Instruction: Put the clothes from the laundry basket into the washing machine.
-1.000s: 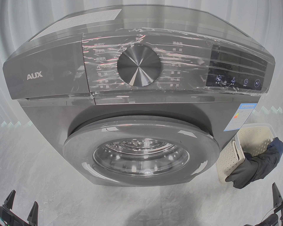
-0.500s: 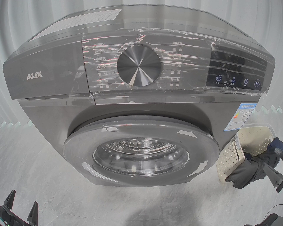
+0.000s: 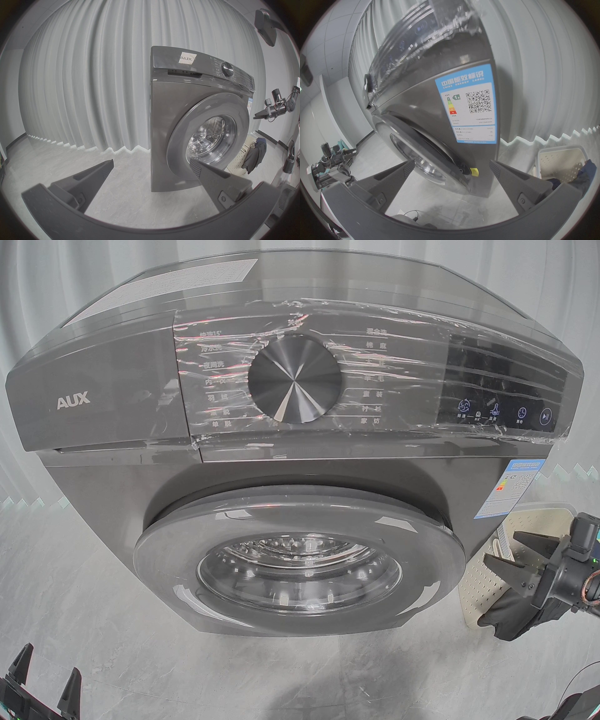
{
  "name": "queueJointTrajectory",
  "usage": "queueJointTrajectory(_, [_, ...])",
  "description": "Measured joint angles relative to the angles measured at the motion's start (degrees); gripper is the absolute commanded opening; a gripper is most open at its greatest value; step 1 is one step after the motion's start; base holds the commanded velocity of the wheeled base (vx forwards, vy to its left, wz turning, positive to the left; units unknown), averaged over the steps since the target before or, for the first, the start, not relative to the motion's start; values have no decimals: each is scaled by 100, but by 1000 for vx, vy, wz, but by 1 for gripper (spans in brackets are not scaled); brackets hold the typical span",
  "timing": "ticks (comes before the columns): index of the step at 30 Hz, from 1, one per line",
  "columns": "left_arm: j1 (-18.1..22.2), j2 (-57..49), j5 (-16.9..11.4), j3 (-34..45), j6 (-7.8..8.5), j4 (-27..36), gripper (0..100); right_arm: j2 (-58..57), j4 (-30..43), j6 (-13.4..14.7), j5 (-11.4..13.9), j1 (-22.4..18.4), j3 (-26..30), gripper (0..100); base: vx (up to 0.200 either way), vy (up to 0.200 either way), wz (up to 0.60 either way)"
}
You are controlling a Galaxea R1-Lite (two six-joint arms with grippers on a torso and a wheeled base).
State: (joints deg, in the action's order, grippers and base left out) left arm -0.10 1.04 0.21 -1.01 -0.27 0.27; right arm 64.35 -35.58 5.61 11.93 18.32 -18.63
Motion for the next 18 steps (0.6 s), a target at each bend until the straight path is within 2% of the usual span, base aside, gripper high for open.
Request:
queueJointTrajectory(3, [0,0,-2,0,-5,-2,100,507,-497,60,-102,124,-17,100,0,0,0])
queueJointTrajectory(6, [0,0,-5,0,-5,0,100,880,-695,90,-241,310,-61,100,0,0,0])
queueJointTrajectory(18, [0,0,-5,0,-6,0,100,1692,-757,132,-312,739,-461,100,0,0,0])
